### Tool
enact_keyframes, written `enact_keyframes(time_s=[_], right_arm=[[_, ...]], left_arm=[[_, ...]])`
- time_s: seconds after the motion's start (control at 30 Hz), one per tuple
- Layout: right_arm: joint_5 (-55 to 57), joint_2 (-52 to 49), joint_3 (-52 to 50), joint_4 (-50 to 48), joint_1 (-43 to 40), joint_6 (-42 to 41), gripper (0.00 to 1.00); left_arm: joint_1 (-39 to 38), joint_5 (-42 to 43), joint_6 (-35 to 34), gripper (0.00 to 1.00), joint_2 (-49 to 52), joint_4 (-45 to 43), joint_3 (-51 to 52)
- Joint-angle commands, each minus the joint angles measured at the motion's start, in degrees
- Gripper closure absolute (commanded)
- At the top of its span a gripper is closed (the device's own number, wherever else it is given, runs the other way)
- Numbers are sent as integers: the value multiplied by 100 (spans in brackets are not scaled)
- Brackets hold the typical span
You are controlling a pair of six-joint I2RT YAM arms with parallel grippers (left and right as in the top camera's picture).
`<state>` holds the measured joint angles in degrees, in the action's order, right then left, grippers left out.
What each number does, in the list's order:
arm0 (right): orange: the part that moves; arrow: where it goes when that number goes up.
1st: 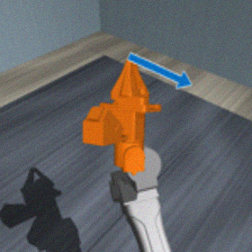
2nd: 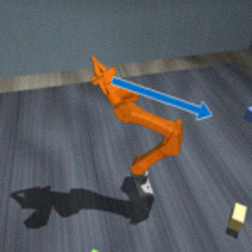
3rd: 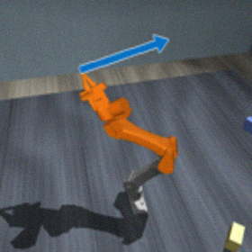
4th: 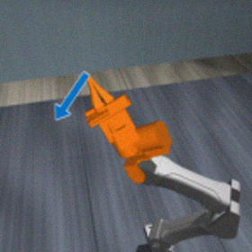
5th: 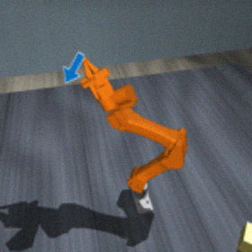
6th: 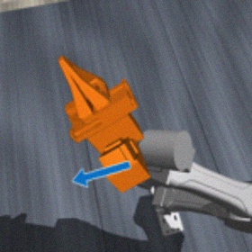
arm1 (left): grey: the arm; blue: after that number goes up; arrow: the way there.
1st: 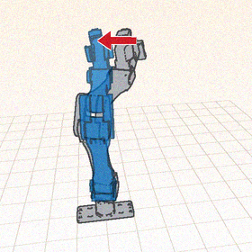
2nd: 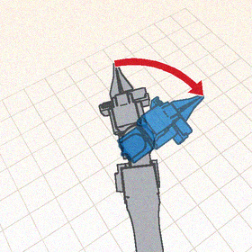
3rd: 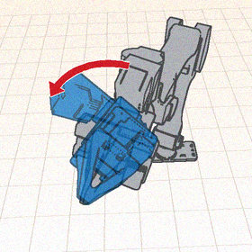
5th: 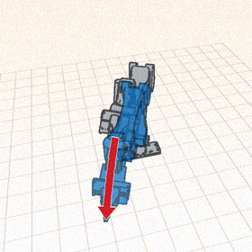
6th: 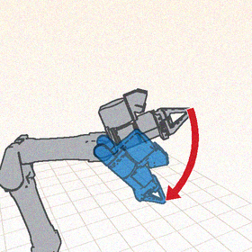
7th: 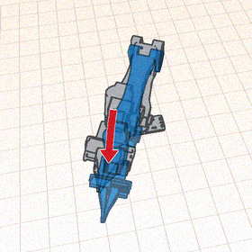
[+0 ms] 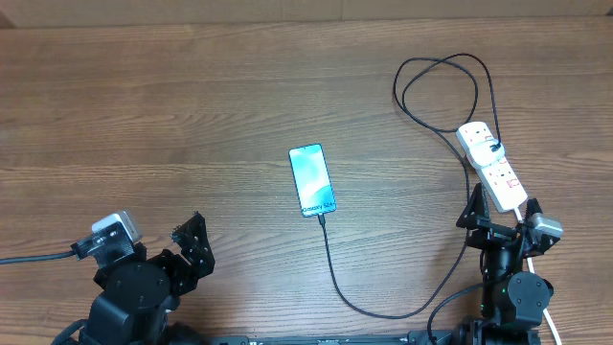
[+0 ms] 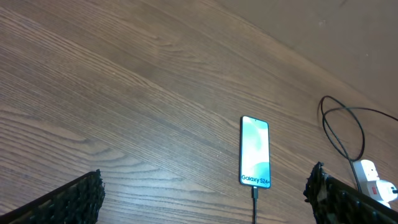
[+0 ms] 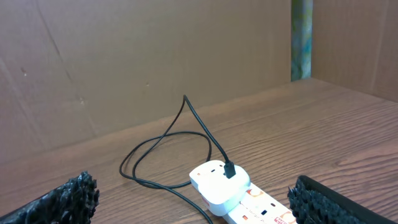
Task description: Plug charger to phone and switch on socket
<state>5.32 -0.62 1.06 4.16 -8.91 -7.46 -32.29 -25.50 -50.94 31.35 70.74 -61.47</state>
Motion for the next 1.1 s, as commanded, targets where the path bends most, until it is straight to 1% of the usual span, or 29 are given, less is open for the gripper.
enact_keyframes(time_s=[0.0,0.17,0.27,0.33,0.43,0.47,0.53,0.63,0.73,0.97,1.07], right_arm=[[-33,46,-61,-2,22,26,0],[-33,46,-61,-2,22,26,0],[-31,46,-61,-2,22,26,0],[-33,46,-61,-2,22,26,0],[-33,46,-61,-2,22,26,0],[-31,46,-61,-2,22,26,0],[-33,46,-61,-2,22,26,0],[-33,46,-61,-2,22,26,0],[-33,46,-61,-2,22,26,0],[-33,46,-61,-4,22,26,0],[-33,46,-61,-2,22,26,0]], left_arm=[[-46,7,-94,0,-24,0,26],[-59,-50,-20,1,-179,96,68],[201,-83,125,1,-367,348,136],[420,-81,120,0,-549,345,223],[833,85,151,1,-973,55,549],[990,179,254,0,-1145,-125,728],[1335,485,625,1,-1491,-597,1167],[1991,1246,1220,1,-1989,-1493,1967],[2527,2009,1563,0,-2365,-2459,2780],[3154,3008,2225,0,-2916,-4857,4404],[3307,3093,2291,0,-3062,-5753,5018]])
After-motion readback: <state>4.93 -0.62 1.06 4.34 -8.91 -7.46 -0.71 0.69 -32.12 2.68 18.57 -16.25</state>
